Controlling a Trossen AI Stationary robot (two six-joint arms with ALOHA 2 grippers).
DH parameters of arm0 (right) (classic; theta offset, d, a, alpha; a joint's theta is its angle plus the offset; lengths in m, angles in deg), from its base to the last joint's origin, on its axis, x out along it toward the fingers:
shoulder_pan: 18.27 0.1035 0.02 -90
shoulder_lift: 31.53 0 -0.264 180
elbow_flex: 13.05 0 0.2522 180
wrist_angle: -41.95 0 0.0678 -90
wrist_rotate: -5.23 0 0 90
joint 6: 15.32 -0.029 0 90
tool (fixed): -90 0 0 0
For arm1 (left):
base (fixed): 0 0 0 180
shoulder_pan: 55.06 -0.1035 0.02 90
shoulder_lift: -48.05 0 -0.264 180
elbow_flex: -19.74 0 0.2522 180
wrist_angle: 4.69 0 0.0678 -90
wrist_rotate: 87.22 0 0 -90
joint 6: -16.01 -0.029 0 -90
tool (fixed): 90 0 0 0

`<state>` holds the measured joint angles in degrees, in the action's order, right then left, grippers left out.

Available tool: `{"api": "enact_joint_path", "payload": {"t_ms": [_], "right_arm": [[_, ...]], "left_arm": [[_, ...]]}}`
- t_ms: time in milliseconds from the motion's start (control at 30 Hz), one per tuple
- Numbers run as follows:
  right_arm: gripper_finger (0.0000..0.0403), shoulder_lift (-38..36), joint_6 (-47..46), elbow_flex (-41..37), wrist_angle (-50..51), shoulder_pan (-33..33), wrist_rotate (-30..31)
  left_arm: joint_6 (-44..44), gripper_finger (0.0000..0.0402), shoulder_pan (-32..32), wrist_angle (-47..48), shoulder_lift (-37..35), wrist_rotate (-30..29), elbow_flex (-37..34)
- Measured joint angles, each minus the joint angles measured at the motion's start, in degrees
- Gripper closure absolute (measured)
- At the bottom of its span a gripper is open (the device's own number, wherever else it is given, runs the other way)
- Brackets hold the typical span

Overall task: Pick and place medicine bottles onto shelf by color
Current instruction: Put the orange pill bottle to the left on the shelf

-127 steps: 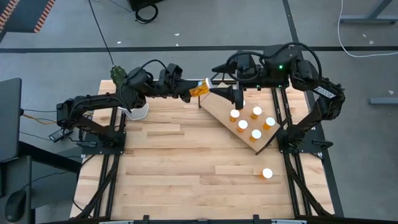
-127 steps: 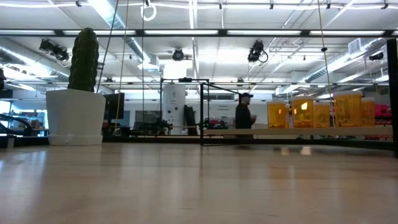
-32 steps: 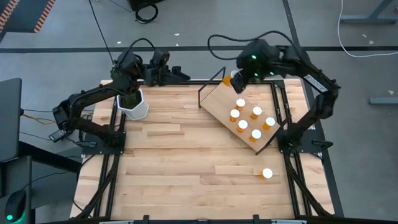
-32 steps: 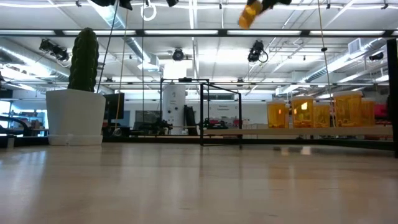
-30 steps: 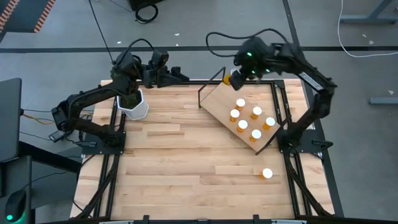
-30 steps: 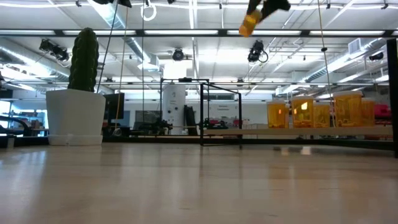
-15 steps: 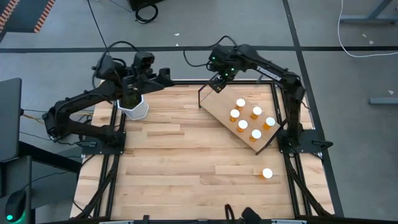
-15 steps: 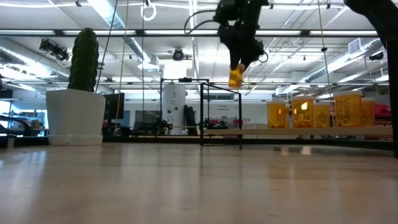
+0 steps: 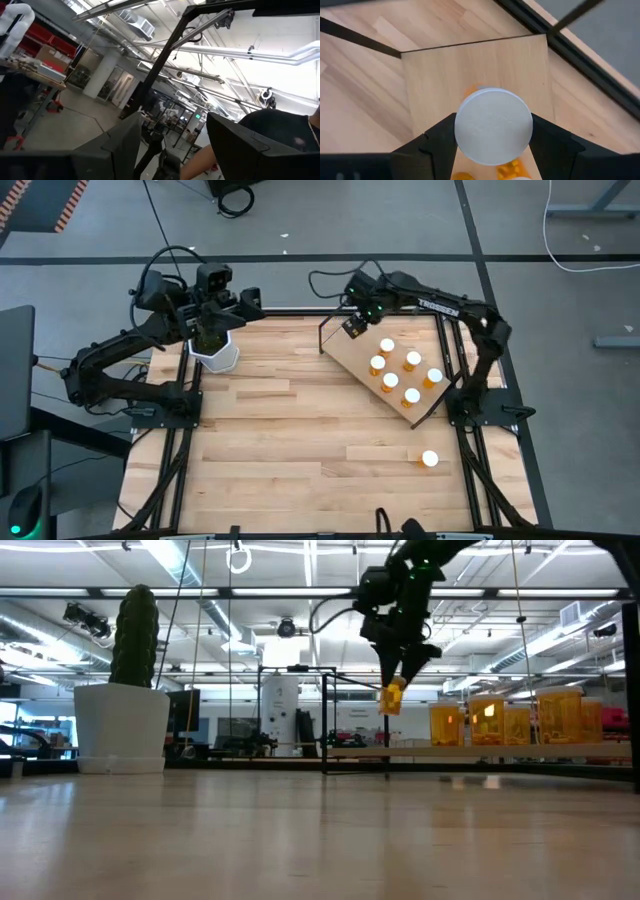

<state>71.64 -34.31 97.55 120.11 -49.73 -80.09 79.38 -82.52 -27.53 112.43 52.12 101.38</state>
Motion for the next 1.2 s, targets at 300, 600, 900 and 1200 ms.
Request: {"api": "enact_joint_path", "payload": {"t_ms": [300,600,900,1200], "right_arm": [[0.0177,-4.9,-4.0,-15.3,-9.7,-3.2,-0.2],[0.0177,-2.5,-3.6,-15.0,-11.0,-4.5,0.7],[0.0177,-0.2,-3.9,-15.0,-11.9,-4.9,0.6],[0.0155,0.0,-2.3,-15.0,-12.1,-4.9,-0.3]], "left_arm": [[-1.5,0.0171,0.0,5.5,0.1,-1.7,0.0],[-1.0,0.0171,0.0,5.9,0.1,-3.8,0.0],[-1.0,0.0171,0.0,6.5,0.1,-4.7,0.0],[-0.6,0.0170,0.0,6.7,0.1,-4.7,0.0]]}}
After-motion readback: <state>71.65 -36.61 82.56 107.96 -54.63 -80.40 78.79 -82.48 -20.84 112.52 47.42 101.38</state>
